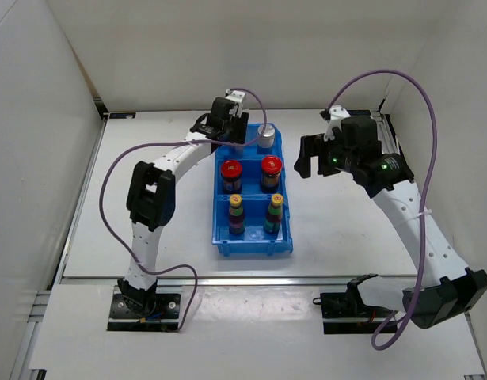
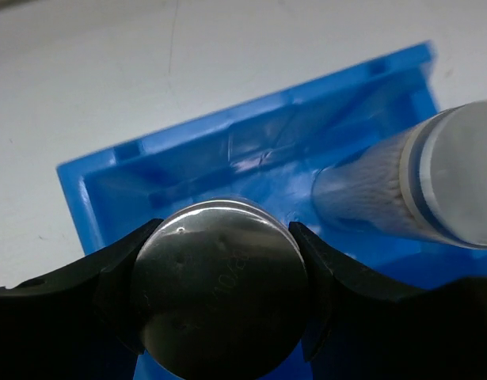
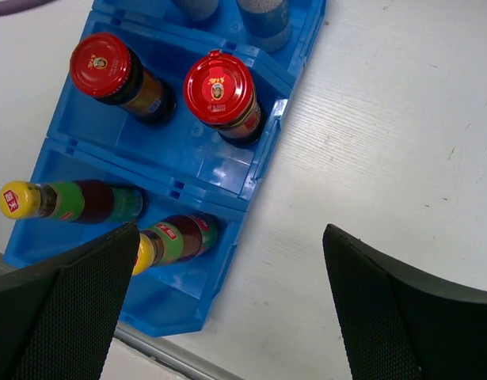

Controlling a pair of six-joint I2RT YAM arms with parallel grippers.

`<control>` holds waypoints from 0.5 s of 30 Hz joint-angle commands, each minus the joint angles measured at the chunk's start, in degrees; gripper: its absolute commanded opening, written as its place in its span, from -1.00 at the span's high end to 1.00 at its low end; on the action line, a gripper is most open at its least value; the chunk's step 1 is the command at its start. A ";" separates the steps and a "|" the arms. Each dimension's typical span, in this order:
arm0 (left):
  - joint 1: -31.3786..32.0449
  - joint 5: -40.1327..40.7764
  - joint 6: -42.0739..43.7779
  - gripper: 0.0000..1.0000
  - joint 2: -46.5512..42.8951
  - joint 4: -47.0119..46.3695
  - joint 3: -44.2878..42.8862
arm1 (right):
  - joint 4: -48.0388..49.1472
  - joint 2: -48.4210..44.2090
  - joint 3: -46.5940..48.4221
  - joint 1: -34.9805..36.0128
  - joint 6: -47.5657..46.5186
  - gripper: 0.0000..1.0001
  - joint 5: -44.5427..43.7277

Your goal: Organize the condiment bottles

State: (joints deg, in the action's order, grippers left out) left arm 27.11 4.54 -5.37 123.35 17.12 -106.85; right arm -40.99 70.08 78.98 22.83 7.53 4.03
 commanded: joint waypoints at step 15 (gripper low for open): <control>0.57 5.48 -0.08 -1.00 -4.69 1.33 -6.17 | -3.92 0.76 -0.05 -0.68 3.90 -0.99 -7.81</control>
State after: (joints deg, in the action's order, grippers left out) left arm 27.00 8.51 -4.71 125.73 18.09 -108.99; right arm -44.07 70.67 77.95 22.46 10.02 -1.23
